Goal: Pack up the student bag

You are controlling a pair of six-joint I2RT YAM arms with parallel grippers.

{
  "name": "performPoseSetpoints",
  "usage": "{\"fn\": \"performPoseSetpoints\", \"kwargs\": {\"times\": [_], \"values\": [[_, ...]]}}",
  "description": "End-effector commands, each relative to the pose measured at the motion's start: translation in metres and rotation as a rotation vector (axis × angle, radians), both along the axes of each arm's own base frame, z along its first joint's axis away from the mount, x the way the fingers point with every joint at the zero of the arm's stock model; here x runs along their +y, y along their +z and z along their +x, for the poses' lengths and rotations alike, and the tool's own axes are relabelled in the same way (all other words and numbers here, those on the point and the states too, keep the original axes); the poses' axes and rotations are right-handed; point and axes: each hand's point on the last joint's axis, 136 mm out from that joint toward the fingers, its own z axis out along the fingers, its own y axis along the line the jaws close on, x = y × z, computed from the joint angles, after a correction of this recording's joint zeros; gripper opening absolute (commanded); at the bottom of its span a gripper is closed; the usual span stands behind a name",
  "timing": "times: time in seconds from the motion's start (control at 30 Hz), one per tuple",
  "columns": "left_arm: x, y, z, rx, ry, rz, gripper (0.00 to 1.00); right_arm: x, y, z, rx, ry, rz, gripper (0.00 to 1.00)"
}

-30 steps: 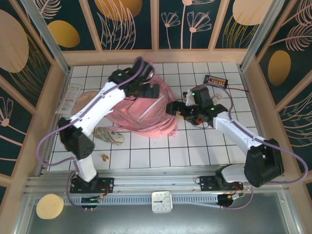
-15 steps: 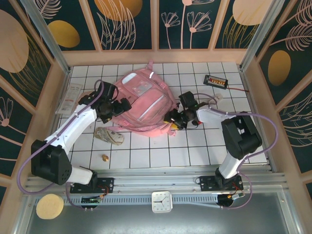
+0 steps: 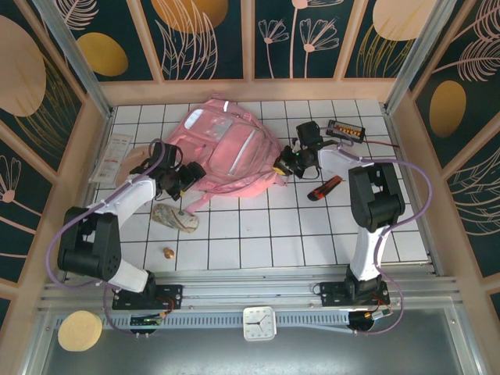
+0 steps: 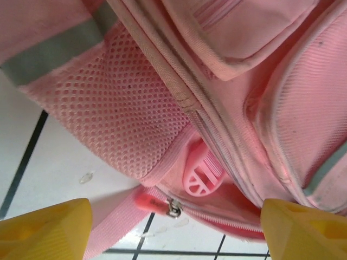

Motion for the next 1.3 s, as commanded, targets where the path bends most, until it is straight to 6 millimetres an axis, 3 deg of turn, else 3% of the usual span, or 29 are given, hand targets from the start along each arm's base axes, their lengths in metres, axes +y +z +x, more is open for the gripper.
{"fn": "performPoseSetpoints", "kwargs": {"times": [0.0,0.1,0.23,0.33,0.57,0.73,0.87,0.9,0.93,0.97,1.03,1.13,1.17,1.2,1.27], "values": [[-0.007,-0.004,0.01,-0.037,0.008,-0.065,0.8,0.015,0.048,0.021,-0.073,-0.019,0.13,0.0],[-0.005,-0.006,0.007,-0.046,0.029,-0.084,0.82,0.016,0.068,0.027,-0.086,-0.028,0.159,0.0],[-0.001,-0.024,0.004,-0.024,0.08,-0.143,0.83,0.02,0.103,0.033,-0.11,-0.035,0.213,0.0],[-0.001,-0.023,0.015,-0.056,0.123,-0.198,0.83,0.023,0.123,0.033,-0.118,-0.023,0.232,0.0],[0.002,-0.007,0.05,-0.155,0.181,-0.245,0.69,0.021,0.13,0.026,-0.09,-0.012,0.241,0.0],[0.006,-0.007,0.063,-0.19,0.206,-0.247,0.62,0.018,0.134,0.026,-0.078,-0.014,0.255,0.0],[0.006,-0.015,0.068,-0.188,0.207,-0.257,0.36,0.013,0.136,0.027,-0.071,-0.025,0.266,0.0],[0.005,-0.015,0.069,-0.189,0.204,-0.263,0.21,0.011,0.135,0.029,-0.07,-0.027,0.268,0.0],[0.003,-0.012,0.07,-0.196,0.199,-0.272,0.0,0.011,0.135,0.029,-0.071,-0.023,0.268,0.0],[0.002,-0.009,0.072,-0.199,0.194,-0.278,0.0,0.01,0.133,0.03,-0.069,-0.018,0.261,0.04],[-0.001,0.0,0.076,-0.214,0.185,-0.294,0.0,-0.001,0.128,0.032,-0.077,-0.019,0.188,0.44],[-0.006,0.029,0.085,-0.254,0.17,-0.31,0.0,-0.028,0.134,0.025,-0.145,-0.032,0.0,0.86],[-0.008,0.037,0.086,-0.263,0.166,-0.312,0.0,-0.036,0.135,0.02,-0.162,-0.033,-0.055,0.96],[-0.012,0.048,0.089,-0.277,0.158,-0.313,0.0,-0.045,0.14,0.013,-0.187,-0.034,-0.117,0.99],[-0.017,0.056,0.089,-0.267,0.146,-0.303,0.0,-0.04,0.151,-0.005,-0.244,0.012,-0.193,0.99]]}}
